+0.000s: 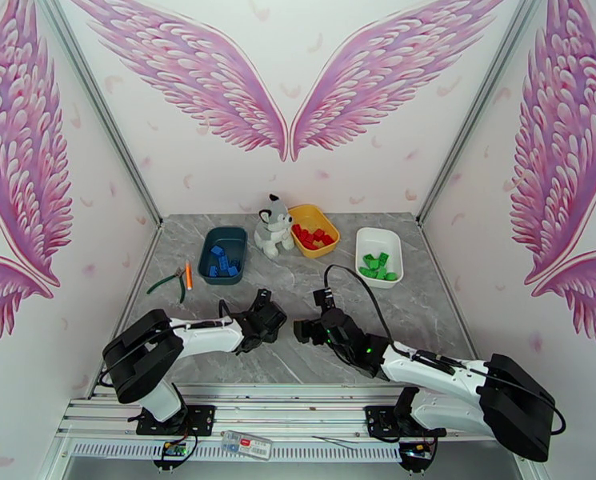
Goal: Sort the legos into containers by color
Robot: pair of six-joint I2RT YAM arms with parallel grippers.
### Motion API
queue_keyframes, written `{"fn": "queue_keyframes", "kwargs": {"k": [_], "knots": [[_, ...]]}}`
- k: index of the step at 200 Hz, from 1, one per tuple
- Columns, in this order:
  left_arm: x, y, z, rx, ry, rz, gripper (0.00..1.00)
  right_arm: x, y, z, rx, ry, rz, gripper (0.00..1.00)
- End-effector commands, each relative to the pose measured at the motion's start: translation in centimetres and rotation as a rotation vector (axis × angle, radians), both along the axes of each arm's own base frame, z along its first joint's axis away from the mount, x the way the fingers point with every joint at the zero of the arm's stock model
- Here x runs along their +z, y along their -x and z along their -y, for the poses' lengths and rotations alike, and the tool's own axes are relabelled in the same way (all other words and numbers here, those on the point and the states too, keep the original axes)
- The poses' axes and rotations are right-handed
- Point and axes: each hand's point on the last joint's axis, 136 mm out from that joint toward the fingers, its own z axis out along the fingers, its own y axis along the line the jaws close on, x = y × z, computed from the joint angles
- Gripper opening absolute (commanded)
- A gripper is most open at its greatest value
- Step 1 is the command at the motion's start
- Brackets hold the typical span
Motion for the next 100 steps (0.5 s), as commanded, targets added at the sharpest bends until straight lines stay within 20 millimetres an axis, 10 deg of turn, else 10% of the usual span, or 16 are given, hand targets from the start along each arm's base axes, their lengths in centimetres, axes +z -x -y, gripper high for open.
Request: {"fn": "queue_keyframes", "kwargs": {"k": [1,100], "knots": [[-1.0,1.5,-0.9,0.000,-0.009,-0.043,0.65,-0.1,-0.2,0.4,-0.009,0.013,0.006,0.91],[0.5,2.1,-0.6,-0.024,0.041,-0.038,0.40,-1.0,-0.2,-1.4,0.039,-0.012,-0.038,0.88]]}}
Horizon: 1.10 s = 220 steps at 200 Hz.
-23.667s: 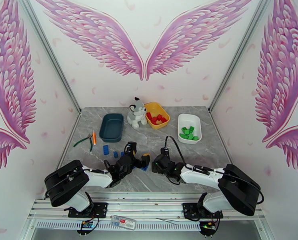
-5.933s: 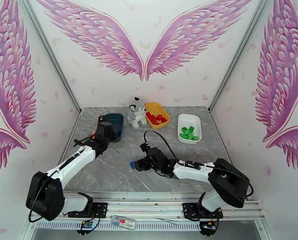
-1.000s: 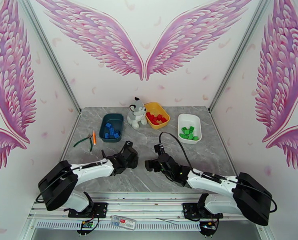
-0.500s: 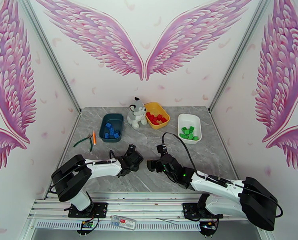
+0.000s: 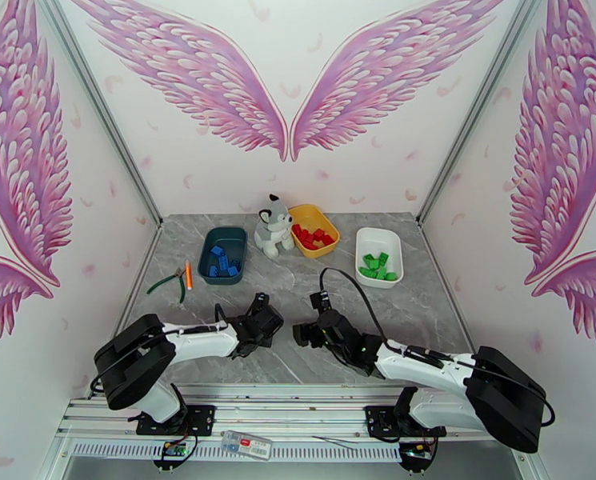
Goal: Sort the legos into containers by color
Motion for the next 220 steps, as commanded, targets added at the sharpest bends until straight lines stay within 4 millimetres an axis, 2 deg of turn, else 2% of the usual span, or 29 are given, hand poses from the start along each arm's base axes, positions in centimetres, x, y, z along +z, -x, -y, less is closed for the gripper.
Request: {"fn": "queue_keyframes", "kwargs": {"k": [1,36,62,92,127,154,191,220], "knots": [[0.6,0.6,-0.4,-0.011,-0.003,-0.005,0.40,1.3,-0.6,-1.0,0.012,-0.053,0.019,0.88],[2.3,-0.1,-0.7,-0.004,0.023,0.040,0.38,1.4,0.1,-2.4,0.069,-0.108,0.001,0.86],[4.6,-1.4,-1.0,0.004,0.077,0.091,0.38,1.2,0.7,-4.9,0.164,-0.178,-0.044,0.84],[7.4,-3.7,-2.5,0.039,0.147,0.149,0.39,1.1,1.6,-8.6,0.276,-0.254,-0.098,0.82],[11.0,-8.1,-6.6,0.138,0.218,0.238,0.39,1.7,2.2,-12.3,0.374,-0.313,-0.138,0.81],[13.2,-12.2,-10.2,0.229,0.237,0.291,0.39,2.7,2.2,-14.3,0.420,-0.336,-0.144,0.81],[14.8,-17.9,-13.3,0.314,0.227,0.326,0.39,3.3,1.4,-15.2,0.417,-0.321,-0.141,0.81],[14.3,-22.1,-14.0,0.325,0.225,0.298,0.44,3.6,0.9,-14.6,0.392,-0.282,-0.121,0.81]]}}
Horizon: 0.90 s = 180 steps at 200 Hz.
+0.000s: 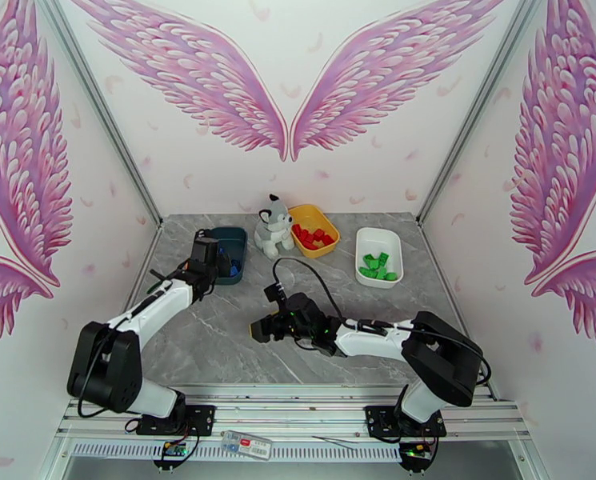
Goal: Sort the legos into containers by color
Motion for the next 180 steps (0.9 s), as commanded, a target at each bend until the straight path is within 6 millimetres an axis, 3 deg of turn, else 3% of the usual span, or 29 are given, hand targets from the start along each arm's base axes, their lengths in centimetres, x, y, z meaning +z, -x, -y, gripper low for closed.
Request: {"fn": "queue_keyframes", "kwargs": {"k": [1,25,53,64,106,128,152,167,180], "knots": [[0.0,-3.0,0.1,-0.029,0.002,-0.005,0.44,0.1,0.1,0.0,-0.004,0.036,0.004,0.81],[0.2,-4.2,0.3,-0.030,-0.006,0.007,0.68,0.2,-0.4,1.2,-0.041,0.083,0.036,0.83],[2.0,-2.6,0.8,-0.033,-0.009,0.080,0.83,0.3,-1.0,2.8,-0.095,0.138,0.071,0.85],[2.9,-1.6,0.9,-0.036,-0.012,0.119,0.98,0.4,-1.2,3.4,-0.116,0.155,0.086,0.86],[7.0,3.0,-0.3,-0.021,-0.016,0.300,0.99,1.4,-2.4,6.4,-0.239,0.226,0.158,0.88],[9.1,5.3,-2.1,0.033,-0.036,0.412,0.99,2.8,-3.9,8.7,-0.361,0.269,0.218,0.89],[11.9,6.6,-4.2,0.118,-0.077,0.510,0.99,5.7,-5.8,12.3,-0.578,0.267,0.292,0.94],[13.9,6.7,-4.1,0.106,-0.097,0.595,0.99,8.2,-6.8,15.1,-0.753,0.234,0.350,0.99],[15.2,6.7,-4.3,0.118,-0.116,0.619,0.99,10.6,-7.4,16.2,-0.826,0.205,0.424,0.99]]}}
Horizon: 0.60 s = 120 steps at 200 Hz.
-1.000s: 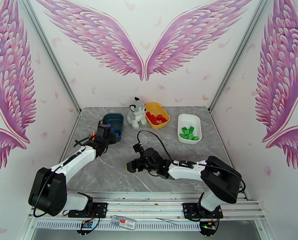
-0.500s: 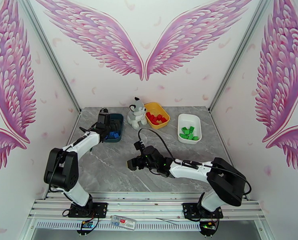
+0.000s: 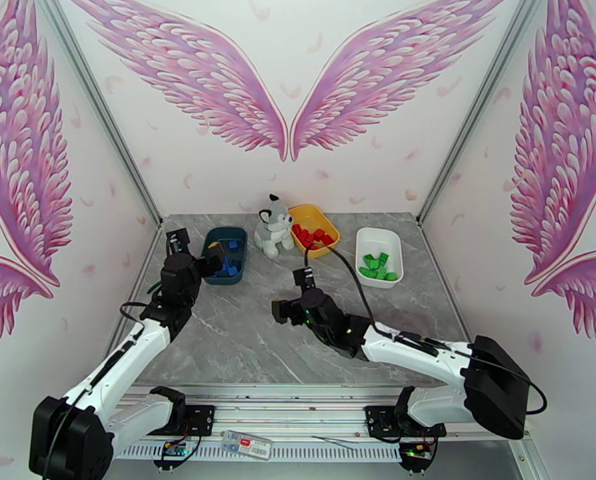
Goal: Sort the legos into containers by color
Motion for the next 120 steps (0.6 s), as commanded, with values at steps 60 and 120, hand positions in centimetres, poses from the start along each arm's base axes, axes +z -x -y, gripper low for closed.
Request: {"fn": "queue_keyframes", "kwargs": {"k": [60,120], "knots": [[8.4,-0.3,0.0,-0.005,-0.159,0.233,0.99,11.5,-4.9,6.3,-0.384,0.036,0.552,0.99],[2.0,-0.2,-4.5,0.127,-0.278,0.097,0.99,8.3,-11.2,14.1,-0.548,0.356,0.575,0.99]]}}
